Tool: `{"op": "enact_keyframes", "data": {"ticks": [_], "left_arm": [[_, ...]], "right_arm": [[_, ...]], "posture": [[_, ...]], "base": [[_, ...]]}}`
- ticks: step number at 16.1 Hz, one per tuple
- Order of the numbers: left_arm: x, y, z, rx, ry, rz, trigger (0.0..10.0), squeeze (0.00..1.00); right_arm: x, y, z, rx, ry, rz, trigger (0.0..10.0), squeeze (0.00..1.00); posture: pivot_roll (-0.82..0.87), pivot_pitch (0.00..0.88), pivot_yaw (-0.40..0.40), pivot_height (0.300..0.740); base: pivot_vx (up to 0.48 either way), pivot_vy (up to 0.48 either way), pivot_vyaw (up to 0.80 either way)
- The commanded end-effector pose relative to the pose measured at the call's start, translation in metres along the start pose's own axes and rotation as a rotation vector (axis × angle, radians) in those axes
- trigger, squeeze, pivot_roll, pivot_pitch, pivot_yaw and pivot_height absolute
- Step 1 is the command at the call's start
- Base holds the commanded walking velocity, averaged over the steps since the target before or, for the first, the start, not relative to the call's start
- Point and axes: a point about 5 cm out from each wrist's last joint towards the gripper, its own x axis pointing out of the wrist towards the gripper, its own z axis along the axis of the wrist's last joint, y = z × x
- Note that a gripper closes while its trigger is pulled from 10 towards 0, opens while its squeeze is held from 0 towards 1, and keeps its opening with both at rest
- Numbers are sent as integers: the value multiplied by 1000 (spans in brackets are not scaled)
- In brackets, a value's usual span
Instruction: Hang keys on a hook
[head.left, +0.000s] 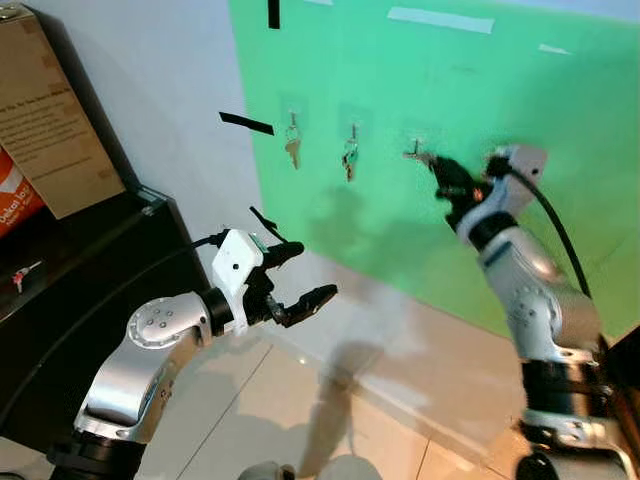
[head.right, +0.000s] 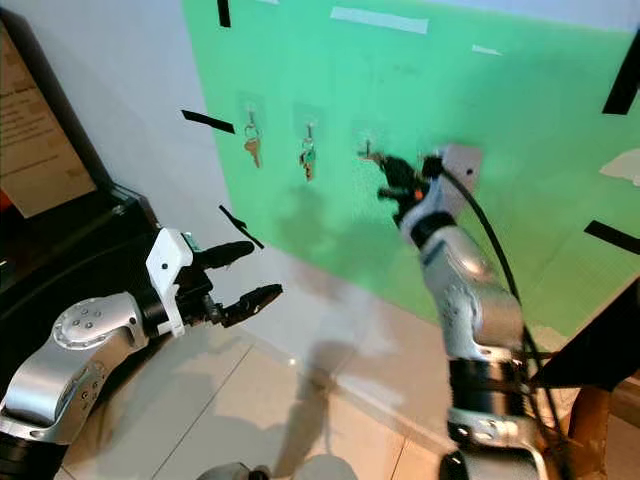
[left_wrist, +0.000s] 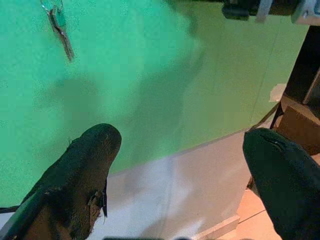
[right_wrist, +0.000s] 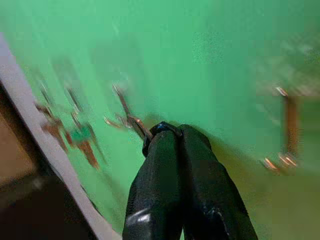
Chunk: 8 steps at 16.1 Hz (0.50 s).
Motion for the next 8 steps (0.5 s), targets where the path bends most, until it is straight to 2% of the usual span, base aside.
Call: {"op": "enact_keyframes", "data": {"ticks": [1, 4, 5, 7, 8], "left_arm": [[-1, 1, 3, 12, 3, -1, 10000, 0], [-1, 1, 3, 14, 6, -6, 10000, 0], [-1, 1, 3, 14, 6, -5, 10000, 0], [-1, 2, 3, 13, 6, -3, 10000, 0], [-1, 2, 3, 13, 6, -2, 10000, 0]], "right_arm": [[-1, 1, 3, -41, -11, 8, 10000, 0], [-3, 11, 12, -7, -69, 91, 10000, 0], [-3, 18, 18, 30, -110, 137, 10000, 0], [-4, 20, 23, 52, -137, 162, 10000, 0], [-6, 21, 31, 123, -186, 189, 10000, 0]], "posture": [[-31, 0, 71, 740], [-33, 0, 75, 740], [-32, 0, 74, 740], [-29, 0, 71, 740], [-29, 0, 71, 740]], "base": [[0, 0, 0], [0, 0, 0], [0, 0, 0], [0, 0, 0], [0, 0, 0]]}}
